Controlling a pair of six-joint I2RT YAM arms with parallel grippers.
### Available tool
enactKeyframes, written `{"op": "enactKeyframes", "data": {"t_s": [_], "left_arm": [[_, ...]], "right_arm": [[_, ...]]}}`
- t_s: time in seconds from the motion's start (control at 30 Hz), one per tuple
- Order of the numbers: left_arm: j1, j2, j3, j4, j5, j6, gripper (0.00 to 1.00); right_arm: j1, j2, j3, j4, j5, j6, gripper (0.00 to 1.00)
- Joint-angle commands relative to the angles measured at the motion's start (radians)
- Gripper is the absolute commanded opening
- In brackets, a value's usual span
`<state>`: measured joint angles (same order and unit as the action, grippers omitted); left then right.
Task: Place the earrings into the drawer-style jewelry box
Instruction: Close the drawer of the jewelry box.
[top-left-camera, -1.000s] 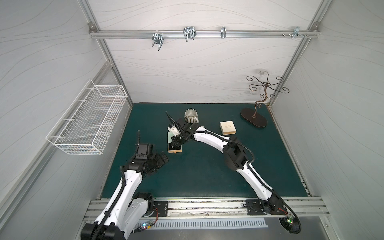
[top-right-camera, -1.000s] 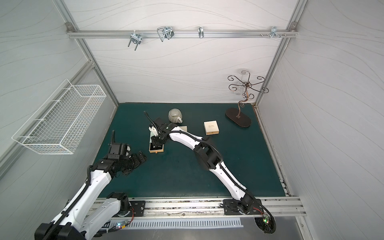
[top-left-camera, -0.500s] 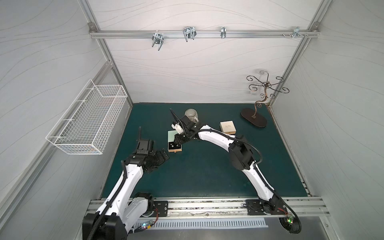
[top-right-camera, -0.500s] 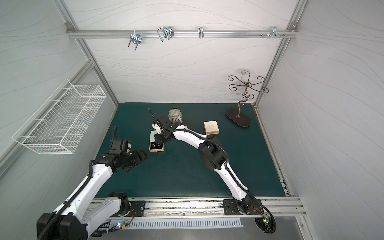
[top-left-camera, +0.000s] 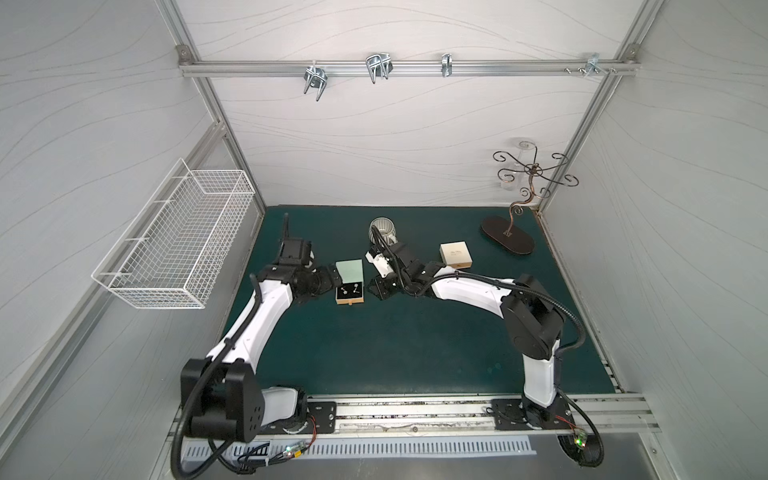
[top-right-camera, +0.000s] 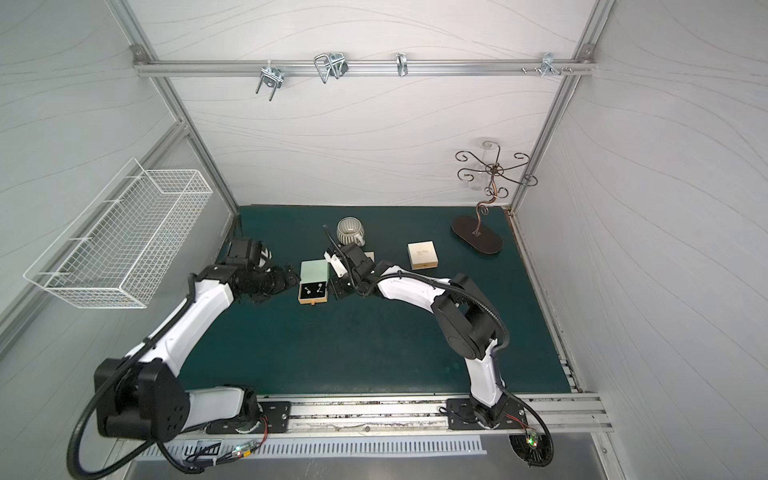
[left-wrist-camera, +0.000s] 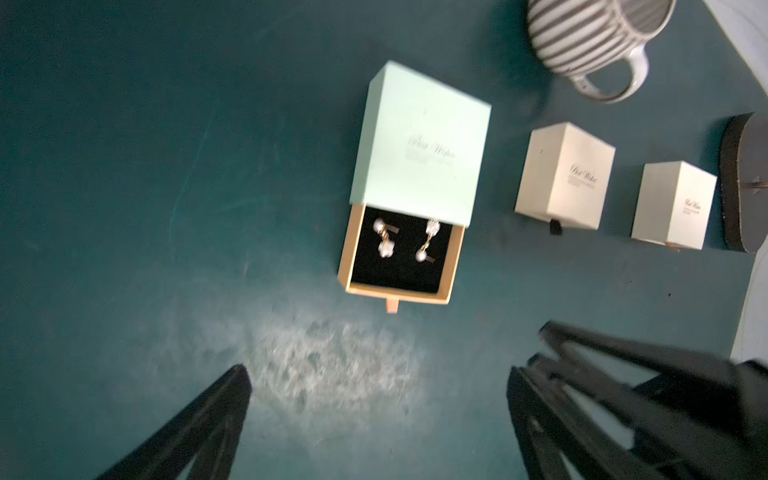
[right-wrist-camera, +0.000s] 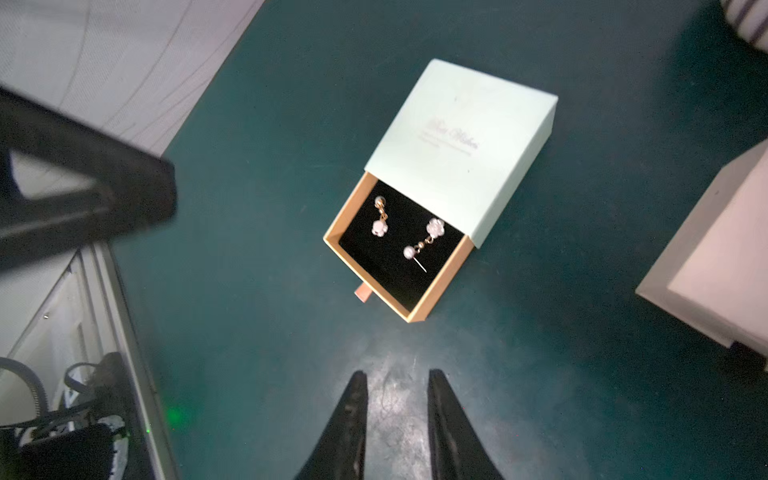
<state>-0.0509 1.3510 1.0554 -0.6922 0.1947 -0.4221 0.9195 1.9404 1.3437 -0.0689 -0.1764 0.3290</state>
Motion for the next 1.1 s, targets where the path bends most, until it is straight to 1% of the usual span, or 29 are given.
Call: {"op": "enactKeyframes", "data": {"t_s": [0.0,0.13,0.23,0.33,0.43,0.57,0.67,0.73,0.8,0.9,1.07], "left_arm": [[0.017,0.119,0.141,-0.005,-0.011,0.099,0.99],[0.023,0.303,0.31,-0.084,0.016,0.168,0.99],[0.023,0.408,0.402,-0.101,0.053,0.197,0.99],[0.023,0.483,0.462,-0.086,0.105,0.203,0.99],[0.023,0.536,0.5,-0.046,0.163,0.204,0.99],[0.023,0.615,0.576,-0.05,0.181,0.206,0.99],[0.02,0.679,0.635,-0.079,0.155,0.2,0.98],[0.014,0.709,0.668,-0.111,0.101,0.21,0.98],[0.004,0.731,0.694,-0.145,0.017,0.218,0.97],[-0.004,0.753,0.706,-0.159,-0.05,0.222,0.96],[-0.007,0.8,0.724,-0.171,-0.075,0.213,0.95]], "right_arm": [[0.012,-0.042,-0.113,0.28,-0.001,0.086,0.27],[0.047,-0.023,-0.187,0.442,0.031,0.131,0.26],[0.074,0.012,-0.208,0.526,0.057,0.157,0.26],[0.083,0.054,-0.219,0.591,0.077,0.201,0.25],[0.088,0.087,-0.214,0.606,0.095,0.213,0.24],[0.094,0.113,-0.215,0.632,0.12,0.22,0.24],[0.096,0.135,-0.212,0.651,0.127,0.233,0.24],[0.097,0.145,-0.21,0.66,0.129,0.234,0.23],[0.103,0.152,-0.209,0.668,0.136,0.232,0.23],[0.109,0.166,-0.201,0.666,0.142,0.229,0.23],[0.12,0.188,-0.192,0.664,0.142,0.229,0.22]]}}
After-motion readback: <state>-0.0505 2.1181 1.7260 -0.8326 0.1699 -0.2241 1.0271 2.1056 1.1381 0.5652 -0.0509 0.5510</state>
